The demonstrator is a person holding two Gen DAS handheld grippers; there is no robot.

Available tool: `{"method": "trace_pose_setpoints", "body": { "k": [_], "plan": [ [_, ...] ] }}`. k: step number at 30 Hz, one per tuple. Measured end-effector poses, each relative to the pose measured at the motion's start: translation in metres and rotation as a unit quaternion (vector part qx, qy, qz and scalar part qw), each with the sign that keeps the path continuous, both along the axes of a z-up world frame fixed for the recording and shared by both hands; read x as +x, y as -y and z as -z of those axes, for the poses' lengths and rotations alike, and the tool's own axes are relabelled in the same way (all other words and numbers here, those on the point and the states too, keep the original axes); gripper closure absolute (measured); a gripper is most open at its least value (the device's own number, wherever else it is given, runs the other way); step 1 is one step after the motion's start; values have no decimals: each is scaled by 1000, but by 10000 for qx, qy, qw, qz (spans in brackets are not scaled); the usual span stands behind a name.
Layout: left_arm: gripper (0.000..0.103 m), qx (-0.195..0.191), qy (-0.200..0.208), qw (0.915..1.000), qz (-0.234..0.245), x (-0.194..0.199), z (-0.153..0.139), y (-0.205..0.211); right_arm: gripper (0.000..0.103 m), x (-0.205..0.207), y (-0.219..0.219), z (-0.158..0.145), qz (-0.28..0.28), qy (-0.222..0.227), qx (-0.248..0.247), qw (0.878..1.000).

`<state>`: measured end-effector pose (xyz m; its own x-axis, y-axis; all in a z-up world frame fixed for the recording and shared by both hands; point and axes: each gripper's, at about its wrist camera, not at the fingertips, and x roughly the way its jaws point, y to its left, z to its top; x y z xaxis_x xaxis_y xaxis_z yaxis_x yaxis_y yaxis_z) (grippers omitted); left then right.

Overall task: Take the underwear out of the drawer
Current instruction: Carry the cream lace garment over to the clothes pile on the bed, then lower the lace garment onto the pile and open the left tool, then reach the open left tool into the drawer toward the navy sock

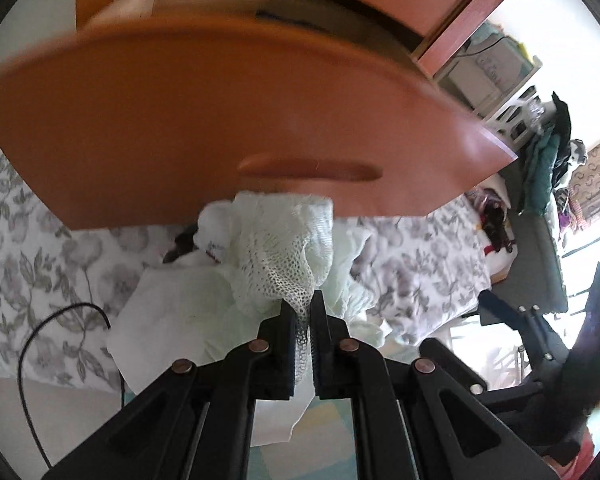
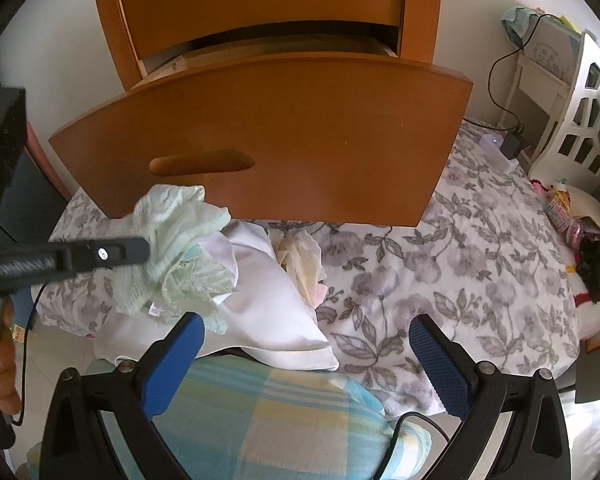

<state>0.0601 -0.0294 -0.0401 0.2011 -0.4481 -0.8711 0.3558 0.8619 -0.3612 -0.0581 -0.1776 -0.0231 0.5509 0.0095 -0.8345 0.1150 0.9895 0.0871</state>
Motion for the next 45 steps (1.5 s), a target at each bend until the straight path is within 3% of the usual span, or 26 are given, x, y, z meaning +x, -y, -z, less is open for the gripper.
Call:
{"method": "trace_pose_setpoints", "body": {
  "k": [9, 13, 17, 21, 25, 28, 37, 45],
  "plan": [
    [96, 115, -297, 9995, -75, 3, 22, -2, 0, 1, 0, 2, -10, -32, -19, 10000],
    [84, 148, -481, 9986, -172, 5, 31, -5, 0, 1, 0, 2, -13, -27, -32, 10000],
    [79, 82, -558, 9982, -207, 5, 33, -7, 0, 1, -1, 2, -6, -30, -36, 10000],
    [63, 29, -615, 9980, -168, 3, 32, -5, 0, 0, -1, 1, -7, -13, -40, 10000],
    [45, -15, -620, 9980, -75, 1, 26, -3, 0, -1, 0, 0, 19, -8, -33, 10000],
    [37, 40, -550, 9985, -61, 0, 19, -4, 0, -1, 0, 0, 10, 1, -36, 10000],
    [30, -38, -368, 9988, -332, 4, -4, -19, 0, -2, -1, 0, 7, 6, -35, 10000],
    [25, -295, -39, 9992, -251, 1, -38, -23, 0, -2, -1, -1, 14, 11, -30, 10000]
  ]
}}
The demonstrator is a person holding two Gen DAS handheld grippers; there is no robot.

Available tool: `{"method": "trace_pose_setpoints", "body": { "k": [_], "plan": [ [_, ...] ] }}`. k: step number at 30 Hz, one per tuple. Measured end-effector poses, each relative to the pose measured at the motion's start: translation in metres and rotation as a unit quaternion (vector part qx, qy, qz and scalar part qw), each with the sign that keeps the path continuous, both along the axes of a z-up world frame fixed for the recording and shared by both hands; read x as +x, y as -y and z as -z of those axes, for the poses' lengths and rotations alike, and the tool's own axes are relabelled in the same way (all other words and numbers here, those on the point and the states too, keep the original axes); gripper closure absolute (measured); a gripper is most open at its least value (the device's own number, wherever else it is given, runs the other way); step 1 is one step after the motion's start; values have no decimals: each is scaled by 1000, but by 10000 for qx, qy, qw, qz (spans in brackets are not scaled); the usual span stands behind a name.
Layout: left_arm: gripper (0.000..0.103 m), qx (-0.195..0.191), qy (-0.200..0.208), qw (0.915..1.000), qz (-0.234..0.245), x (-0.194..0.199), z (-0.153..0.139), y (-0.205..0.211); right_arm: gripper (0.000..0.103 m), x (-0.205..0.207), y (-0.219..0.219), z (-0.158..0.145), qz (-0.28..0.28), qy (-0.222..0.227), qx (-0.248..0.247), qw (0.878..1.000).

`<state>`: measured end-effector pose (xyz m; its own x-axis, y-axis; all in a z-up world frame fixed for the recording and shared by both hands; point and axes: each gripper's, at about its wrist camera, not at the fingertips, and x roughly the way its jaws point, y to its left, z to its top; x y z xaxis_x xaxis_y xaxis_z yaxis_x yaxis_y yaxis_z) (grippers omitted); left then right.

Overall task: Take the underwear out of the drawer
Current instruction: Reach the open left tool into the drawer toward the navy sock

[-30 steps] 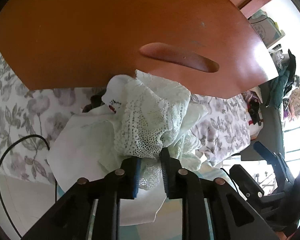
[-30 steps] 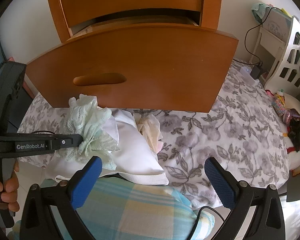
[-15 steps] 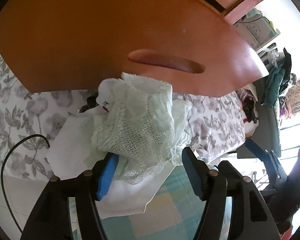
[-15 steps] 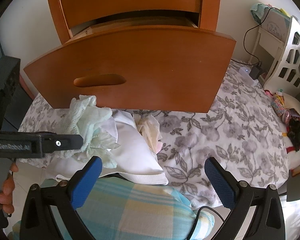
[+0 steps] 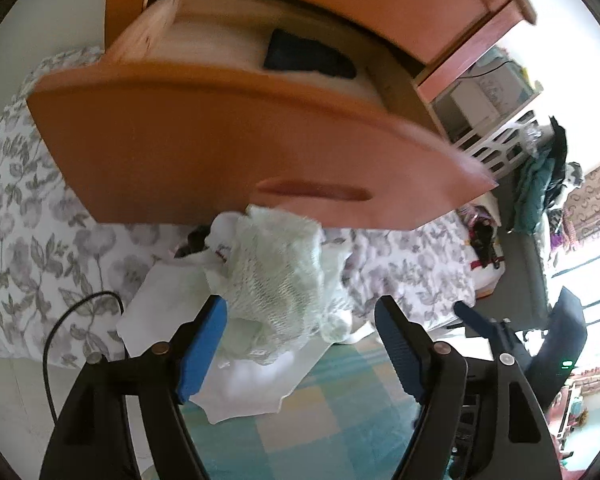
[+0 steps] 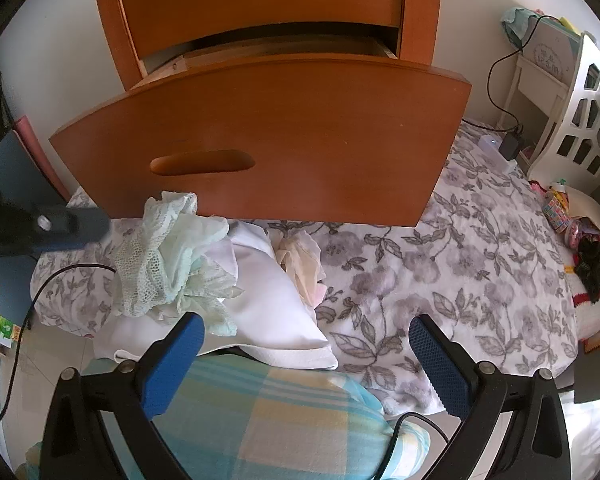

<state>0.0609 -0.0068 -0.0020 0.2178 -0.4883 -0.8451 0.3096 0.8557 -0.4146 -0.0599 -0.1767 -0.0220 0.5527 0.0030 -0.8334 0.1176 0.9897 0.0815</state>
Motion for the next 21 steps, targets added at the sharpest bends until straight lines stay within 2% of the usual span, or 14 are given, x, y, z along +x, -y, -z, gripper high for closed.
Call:
{"method": "trace_pose_setpoints", "body": {
  "k": [6, 10, 12, 21],
  "plan": [
    [24, -204, 378, 9990, 92, -2, -32, -1, 0, 0, 0, 0, 3, -1, 14, 10000],
    [15, -277, 763, 9967, 87, 0, -59, -4, 0, 1, 1, 1, 7, -4, 39, 10000],
    [15, -284, 948, 9951, 65, 3, -70, -5, 0, 1, 1, 1, 5, -9, 53, 10000],
    [14, 22, 1492, 9887, -141, 31, -93, 0, 0, 5, 8, 5, 65, -25, 106, 9999]
  ]
}}
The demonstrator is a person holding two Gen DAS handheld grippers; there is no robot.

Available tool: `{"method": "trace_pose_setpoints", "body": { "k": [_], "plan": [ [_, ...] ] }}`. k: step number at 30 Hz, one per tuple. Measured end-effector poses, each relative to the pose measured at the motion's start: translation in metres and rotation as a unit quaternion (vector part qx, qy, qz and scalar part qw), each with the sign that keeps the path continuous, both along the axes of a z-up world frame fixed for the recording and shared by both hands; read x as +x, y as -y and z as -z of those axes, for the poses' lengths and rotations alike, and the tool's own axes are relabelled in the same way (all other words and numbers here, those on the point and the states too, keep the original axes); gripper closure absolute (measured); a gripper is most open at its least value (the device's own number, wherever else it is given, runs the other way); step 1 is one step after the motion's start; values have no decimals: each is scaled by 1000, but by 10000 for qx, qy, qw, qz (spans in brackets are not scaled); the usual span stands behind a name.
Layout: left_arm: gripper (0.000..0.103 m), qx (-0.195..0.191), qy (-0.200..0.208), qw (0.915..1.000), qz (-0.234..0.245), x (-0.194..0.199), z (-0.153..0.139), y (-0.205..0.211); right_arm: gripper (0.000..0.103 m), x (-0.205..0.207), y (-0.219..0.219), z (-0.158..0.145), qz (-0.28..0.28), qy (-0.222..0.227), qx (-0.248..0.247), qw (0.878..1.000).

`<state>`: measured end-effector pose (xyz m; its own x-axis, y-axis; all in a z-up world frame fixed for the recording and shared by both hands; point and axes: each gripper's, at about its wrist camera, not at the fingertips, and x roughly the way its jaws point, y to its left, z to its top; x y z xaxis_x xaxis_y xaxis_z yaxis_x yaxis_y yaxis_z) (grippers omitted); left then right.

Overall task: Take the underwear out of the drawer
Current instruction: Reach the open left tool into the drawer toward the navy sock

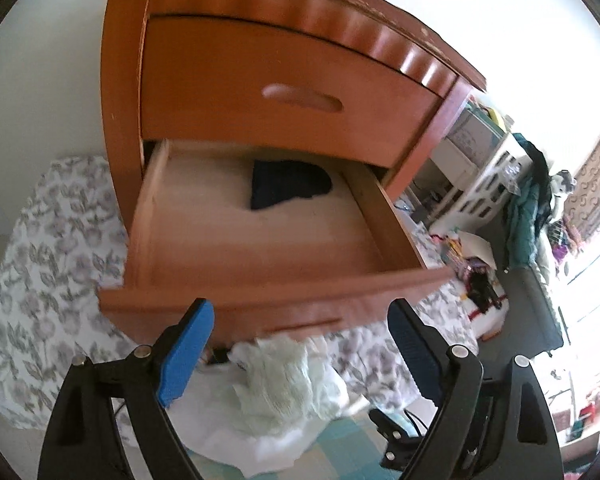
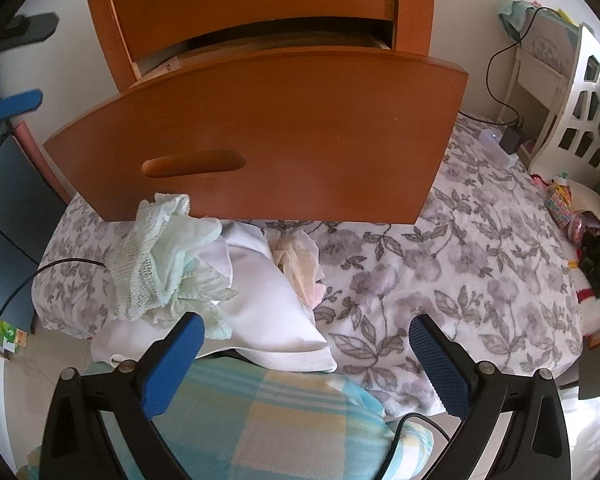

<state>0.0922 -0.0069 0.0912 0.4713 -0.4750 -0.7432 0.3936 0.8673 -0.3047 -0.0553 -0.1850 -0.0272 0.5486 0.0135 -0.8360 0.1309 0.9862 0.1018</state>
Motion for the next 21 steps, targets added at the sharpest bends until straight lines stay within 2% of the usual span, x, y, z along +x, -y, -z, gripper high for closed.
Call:
{"method": "trace_pose_setpoints", "body": {
  "k": [9, 15, 21],
  "plan": [
    [13, 312, 62, 9992, -228, 42, -5, 8, 0, 5, 7, 7, 35, -67, 46, 10000],
    [13, 566, -353, 9970, -380, 80, 10, 21, 0, 9, 13, 13, 52, -135, 84, 9999],
    [13, 564, -821, 9921, -763, 116, 32, 30, 0, 12, 18, 19, 82, -207, 128, 9997]
  ]
}}
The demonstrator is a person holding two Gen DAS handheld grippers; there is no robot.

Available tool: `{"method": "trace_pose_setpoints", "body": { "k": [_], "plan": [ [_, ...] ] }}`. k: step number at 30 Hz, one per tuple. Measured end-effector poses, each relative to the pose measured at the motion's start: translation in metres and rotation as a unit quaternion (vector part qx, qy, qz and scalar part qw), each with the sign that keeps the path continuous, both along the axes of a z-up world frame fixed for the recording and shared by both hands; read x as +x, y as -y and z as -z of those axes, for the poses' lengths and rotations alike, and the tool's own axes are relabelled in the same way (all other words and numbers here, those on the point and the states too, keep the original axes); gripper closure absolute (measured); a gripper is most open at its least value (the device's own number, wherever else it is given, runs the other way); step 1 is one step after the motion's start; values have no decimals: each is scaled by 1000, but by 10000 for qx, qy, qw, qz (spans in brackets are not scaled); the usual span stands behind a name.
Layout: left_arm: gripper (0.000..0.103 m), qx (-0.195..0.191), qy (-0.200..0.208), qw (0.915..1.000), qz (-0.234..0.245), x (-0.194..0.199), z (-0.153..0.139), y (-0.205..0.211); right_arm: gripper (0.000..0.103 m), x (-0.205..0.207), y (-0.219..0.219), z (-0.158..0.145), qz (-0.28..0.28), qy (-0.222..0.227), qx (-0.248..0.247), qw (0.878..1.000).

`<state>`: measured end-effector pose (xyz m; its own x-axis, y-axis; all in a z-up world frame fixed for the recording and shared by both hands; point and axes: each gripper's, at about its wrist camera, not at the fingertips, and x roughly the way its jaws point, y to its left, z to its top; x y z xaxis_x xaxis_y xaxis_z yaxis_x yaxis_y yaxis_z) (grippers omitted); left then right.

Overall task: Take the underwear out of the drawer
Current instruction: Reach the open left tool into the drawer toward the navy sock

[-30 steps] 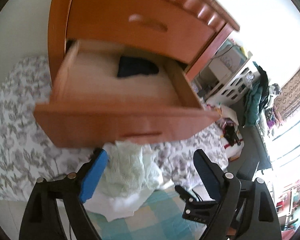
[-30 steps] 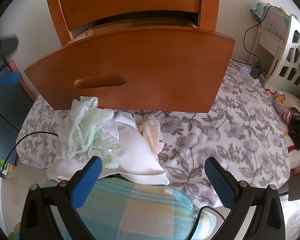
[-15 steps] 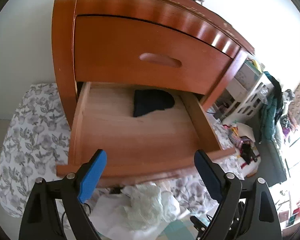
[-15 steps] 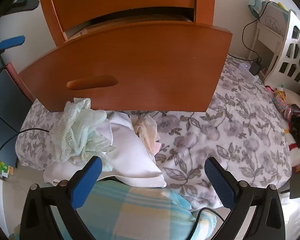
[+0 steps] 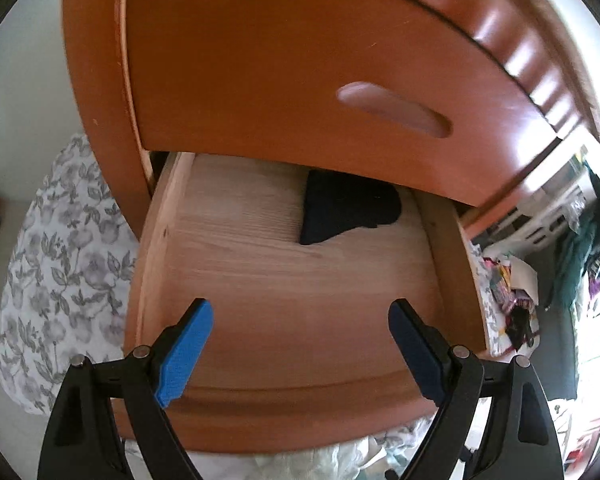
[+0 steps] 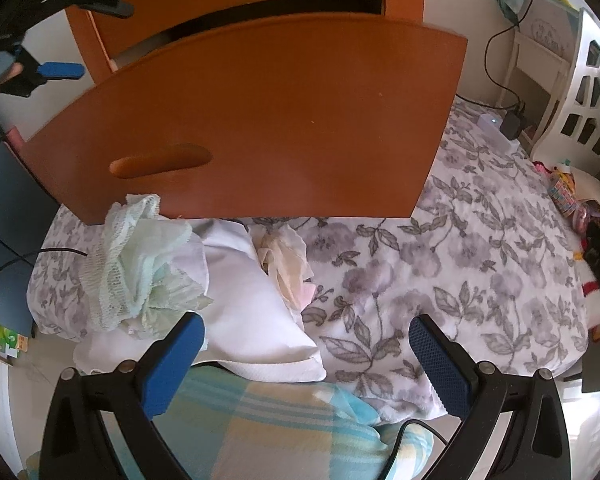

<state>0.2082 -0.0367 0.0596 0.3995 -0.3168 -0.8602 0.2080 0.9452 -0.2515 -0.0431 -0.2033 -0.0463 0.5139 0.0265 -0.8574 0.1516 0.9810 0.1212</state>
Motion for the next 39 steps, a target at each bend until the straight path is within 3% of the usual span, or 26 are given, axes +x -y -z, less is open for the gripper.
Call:
{"method": "trace_pose_setpoints", "body": {
  "k": [10, 22, 32, 39],
  "plan": [
    [13, -256, -655, 9964, -474, 43, 30, 12, 0, 4, 8, 9, 10, -92, 77, 9999],
    [13, -188, -988, 9907, -913, 74, 66, 23, 0, 10, 22, 22, 106, -243, 169, 9995],
    [14, -192, -1066, 9872, -1168, 95, 75, 34, 0, 17, 25, 32, 107, -388, 207, 9990],
    [33, -466, -1224, 9815, -1396, 99, 88, 40, 0, 19, 28, 37, 138, -438, 224, 9987]
  ]
}}
